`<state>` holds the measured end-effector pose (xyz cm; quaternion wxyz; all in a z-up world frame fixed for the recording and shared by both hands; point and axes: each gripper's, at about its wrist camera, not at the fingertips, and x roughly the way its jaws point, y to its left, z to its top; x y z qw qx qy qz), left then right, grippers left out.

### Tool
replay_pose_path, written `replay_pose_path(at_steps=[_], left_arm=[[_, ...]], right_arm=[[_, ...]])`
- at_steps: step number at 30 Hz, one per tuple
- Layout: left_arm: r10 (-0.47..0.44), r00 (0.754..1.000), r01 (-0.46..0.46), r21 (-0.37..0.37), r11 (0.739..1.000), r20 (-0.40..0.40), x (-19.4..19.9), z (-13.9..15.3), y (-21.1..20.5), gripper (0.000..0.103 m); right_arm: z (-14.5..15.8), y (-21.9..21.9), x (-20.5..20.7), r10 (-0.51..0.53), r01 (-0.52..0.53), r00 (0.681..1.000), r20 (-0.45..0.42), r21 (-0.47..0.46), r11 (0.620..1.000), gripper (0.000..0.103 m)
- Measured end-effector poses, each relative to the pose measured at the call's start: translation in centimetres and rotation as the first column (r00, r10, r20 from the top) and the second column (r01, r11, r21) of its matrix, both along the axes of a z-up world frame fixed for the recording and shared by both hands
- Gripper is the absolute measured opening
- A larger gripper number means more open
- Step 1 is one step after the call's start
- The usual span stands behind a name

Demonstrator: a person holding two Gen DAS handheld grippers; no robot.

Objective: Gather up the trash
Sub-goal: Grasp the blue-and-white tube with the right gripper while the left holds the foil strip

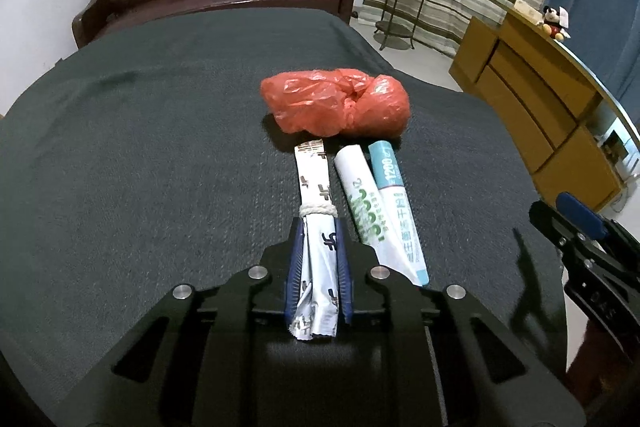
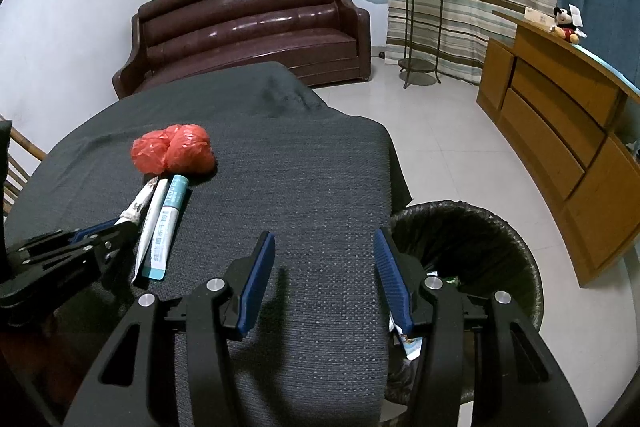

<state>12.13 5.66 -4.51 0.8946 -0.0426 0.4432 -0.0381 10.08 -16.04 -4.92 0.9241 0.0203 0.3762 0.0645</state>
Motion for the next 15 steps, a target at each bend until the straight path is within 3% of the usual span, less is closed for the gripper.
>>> replay_pose_path(at_steps=[15], left_arm=[[0.092,0.995,-0.093,0.027,0.995,0.042,-2.0,0.8,4.5,0.016]], right_arm=[[0.1,2.7,0.5,0.065,-0.065,0.998,-0.001,-0.008,0.998,0.051]])
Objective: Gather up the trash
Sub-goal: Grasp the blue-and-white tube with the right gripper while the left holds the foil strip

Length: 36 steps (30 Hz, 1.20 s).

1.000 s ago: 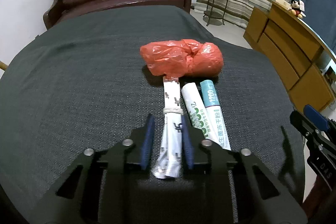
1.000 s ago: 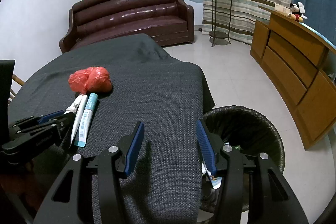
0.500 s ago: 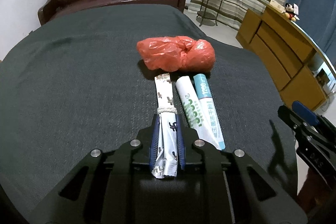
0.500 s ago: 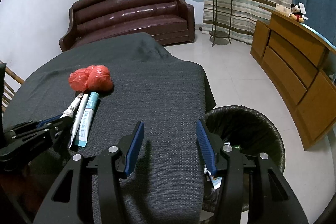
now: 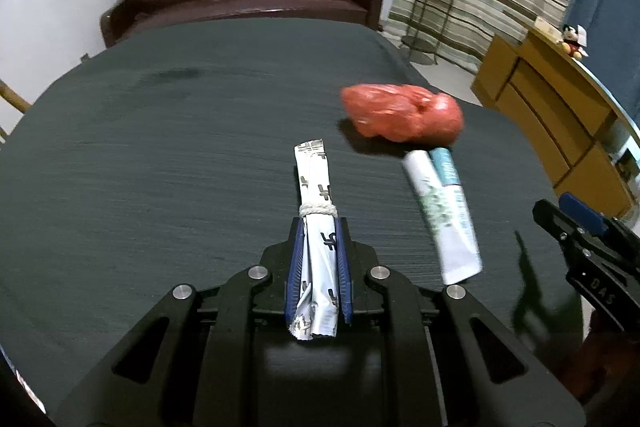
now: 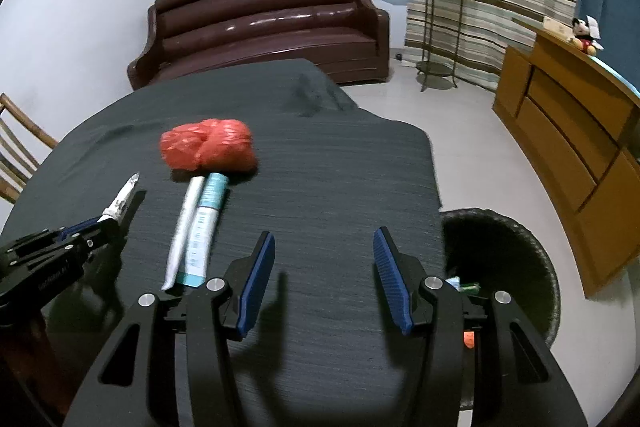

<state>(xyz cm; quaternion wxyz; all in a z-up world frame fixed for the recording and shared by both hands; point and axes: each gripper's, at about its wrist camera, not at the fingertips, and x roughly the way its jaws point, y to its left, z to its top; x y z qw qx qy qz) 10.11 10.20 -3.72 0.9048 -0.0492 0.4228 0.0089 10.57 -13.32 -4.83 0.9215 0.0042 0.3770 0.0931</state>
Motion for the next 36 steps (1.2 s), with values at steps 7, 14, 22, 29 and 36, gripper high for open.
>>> replay_pose_path(at_steps=[7,14,22,29,36], left_arm=[[0.054,0.999,-0.054,0.014,0.998,0.008,-0.8,0.1,3.1,0.016],[0.082,0.997,-0.082,0.0,0.997,0.011,-1.4,0.0,5.2,0.016],[0.087,0.996,-0.086,-0.017,0.996,0.023,-1.8,0.1,6.0,0.016],[0.09,0.996,-0.09,-0.035,0.995,0.024,-2.2,0.0,6.3,0.016],[0.085,0.996,-0.084,-0.044,0.996,0.025,-2.4,-0.2,6.9,0.016]], right_arm=[[0.3,3.2,0.2,0.057,-0.057,0.998,0.003,-0.01,0.998,0.051],[0.0,5.6,0.9,0.097,-0.099,0.995,-0.036,-0.046,0.994,0.051],[-0.4,7.7,1.2,0.12,-0.128,0.989,-0.084,-0.087,0.988,0.051],[-0.4,8.3,1.4,0.104,-0.113,0.991,-0.09,-0.104,0.988,0.051],[-0.8,7.3,1.2,0.06,-0.072,0.991,-0.123,-0.095,0.993,0.044]])
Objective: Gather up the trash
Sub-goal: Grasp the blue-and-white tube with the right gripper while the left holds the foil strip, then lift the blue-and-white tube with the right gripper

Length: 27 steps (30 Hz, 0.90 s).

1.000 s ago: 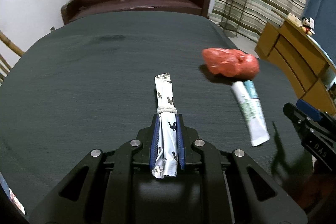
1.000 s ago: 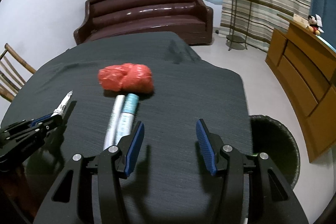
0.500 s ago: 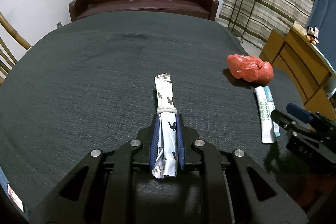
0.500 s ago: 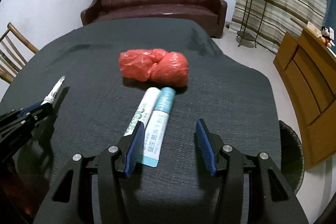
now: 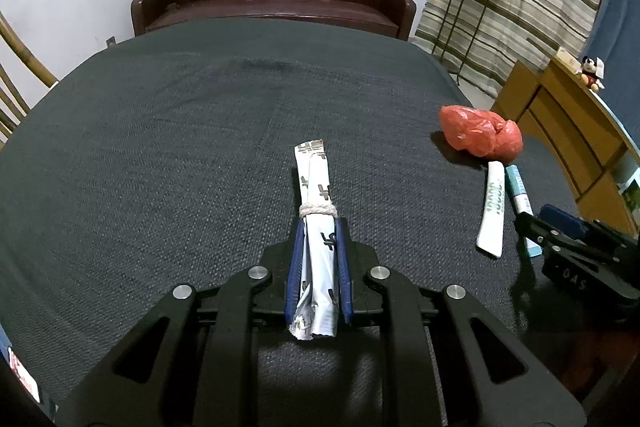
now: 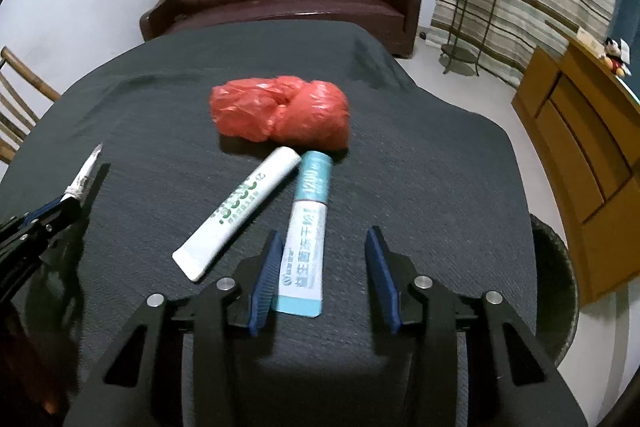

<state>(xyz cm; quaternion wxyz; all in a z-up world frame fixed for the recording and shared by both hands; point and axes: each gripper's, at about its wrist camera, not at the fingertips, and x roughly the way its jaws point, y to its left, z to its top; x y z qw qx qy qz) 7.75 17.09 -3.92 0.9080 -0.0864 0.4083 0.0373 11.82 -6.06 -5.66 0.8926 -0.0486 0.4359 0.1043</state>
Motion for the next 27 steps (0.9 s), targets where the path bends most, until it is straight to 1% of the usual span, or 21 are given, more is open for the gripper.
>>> replay_pose_path(at_steps=[6,13,14,16,17,19,20,27], left_arm=[[0.001,1.0,-0.001,-0.002,1.0,0.001,-0.02,-0.01,0.02,0.016],[0.001,1.0,-0.001,-0.001,1.0,0.001,-0.02,-0.01,-0.01,0.016],[0.001,1.0,-0.001,-0.001,1.0,0.001,-0.03,-0.04,0.02,0.016],[0.001,1.0,-0.001,-0.003,1.0,0.0,-0.01,-0.04,-0.02,0.016],[0.0,1.0,0.0,-0.003,1.0,-0.001,-0.05,0.01,-0.03,0.016],[-0.001,1.0,0.001,-0.004,1.0,-0.001,-0.1,0.04,-0.07,0.016],[-0.002,1.0,0.002,-0.005,1.0,-0.002,-0.14,0.06,-0.1,0.016],[-0.008,1.0,0.008,-0.007,1.0,0.001,-0.33,0.37,-0.56,0.016]], right_arm=[[0.46,0.08,-0.05,-0.006,0.006,1.0,0.005,0.012,1.0,0.044],[0.31,0.44,0.51,0.0,0.0,1.0,0.01,0.007,1.0,0.043],[0.2,0.4,0.56,-0.004,0.004,1.0,0.006,0.008,1.0,0.042],[0.05,0.26,0.55,0.0,0.0,1.0,-0.001,0.025,1.0,0.033],[0.05,0.31,0.38,0.001,-0.001,1.0,-0.001,0.026,1.0,0.031],[0.11,0.31,0.34,0.005,-0.005,1.0,-0.002,0.031,1.0,0.022],[0.14,0.29,0.28,0.006,-0.006,1.0,-0.003,0.035,0.999,0.021],[0.72,-0.14,-0.12,-0.007,0.005,1.0,0.02,0.064,0.998,0.02]])
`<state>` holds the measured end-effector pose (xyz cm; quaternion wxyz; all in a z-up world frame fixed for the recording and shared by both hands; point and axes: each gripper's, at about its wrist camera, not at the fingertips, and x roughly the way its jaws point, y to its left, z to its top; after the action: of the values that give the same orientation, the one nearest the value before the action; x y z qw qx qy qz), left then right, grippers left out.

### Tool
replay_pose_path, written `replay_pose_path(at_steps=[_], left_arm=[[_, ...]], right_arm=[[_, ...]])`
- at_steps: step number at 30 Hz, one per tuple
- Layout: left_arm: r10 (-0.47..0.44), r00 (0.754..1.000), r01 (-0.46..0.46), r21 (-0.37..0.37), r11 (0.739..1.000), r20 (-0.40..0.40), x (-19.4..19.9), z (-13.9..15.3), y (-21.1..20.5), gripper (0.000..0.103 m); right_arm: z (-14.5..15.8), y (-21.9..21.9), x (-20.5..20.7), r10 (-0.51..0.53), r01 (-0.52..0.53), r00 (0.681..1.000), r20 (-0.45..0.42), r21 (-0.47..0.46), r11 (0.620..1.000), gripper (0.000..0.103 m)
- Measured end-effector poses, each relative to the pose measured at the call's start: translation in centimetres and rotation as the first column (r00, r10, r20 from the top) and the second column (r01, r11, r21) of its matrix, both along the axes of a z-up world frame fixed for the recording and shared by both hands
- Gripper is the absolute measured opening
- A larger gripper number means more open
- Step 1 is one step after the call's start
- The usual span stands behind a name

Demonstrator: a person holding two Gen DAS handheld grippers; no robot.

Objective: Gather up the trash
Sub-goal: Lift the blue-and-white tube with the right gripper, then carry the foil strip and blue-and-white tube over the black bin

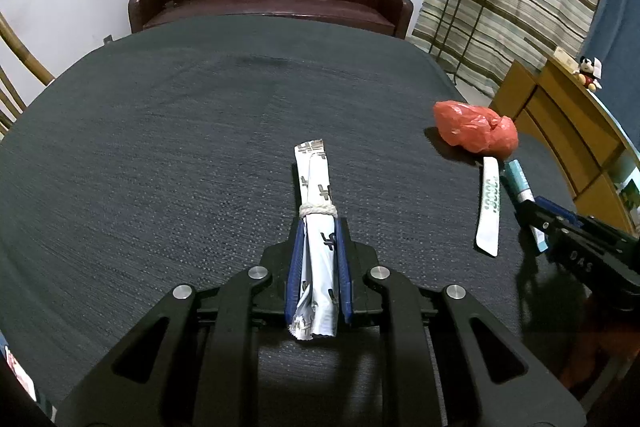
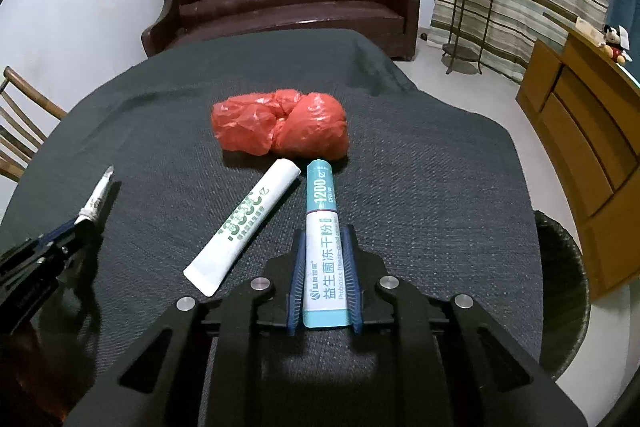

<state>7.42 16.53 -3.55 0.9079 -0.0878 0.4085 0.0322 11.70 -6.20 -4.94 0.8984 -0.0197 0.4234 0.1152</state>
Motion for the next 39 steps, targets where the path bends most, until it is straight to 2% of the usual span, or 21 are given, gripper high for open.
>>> replay_pose_path(at_steps=[8,19,28,39], left_arm=[[-0.022,0.999,0.022,0.001,1.0,0.025,-0.7,0.7,-1.8,0.016],[-0.108,0.992,0.107,0.02,0.994,0.063,-1.7,2.0,-7.9,0.016],[-0.195,0.977,0.192,0.045,0.98,0.092,-1.4,2.7,-14.1,0.016],[-0.307,0.947,0.301,0.072,0.951,0.096,-1.0,2.5,-21.2,0.016]], right_arm=[[0.9,-1.5,-1.1,-0.006,0.006,0.999,0.046,0.006,1.0,0.019],[2.2,-5.7,-3.3,-0.048,0.046,0.994,0.095,0.026,0.999,0.019],[3.0,-10.4,-4.8,-0.104,0.1,0.985,0.136,0.032,0.994,0.019],[2.7,-16.4,-5.5,-0.193,0.186,0.97,0.149,0.057,0.981,0.019]])
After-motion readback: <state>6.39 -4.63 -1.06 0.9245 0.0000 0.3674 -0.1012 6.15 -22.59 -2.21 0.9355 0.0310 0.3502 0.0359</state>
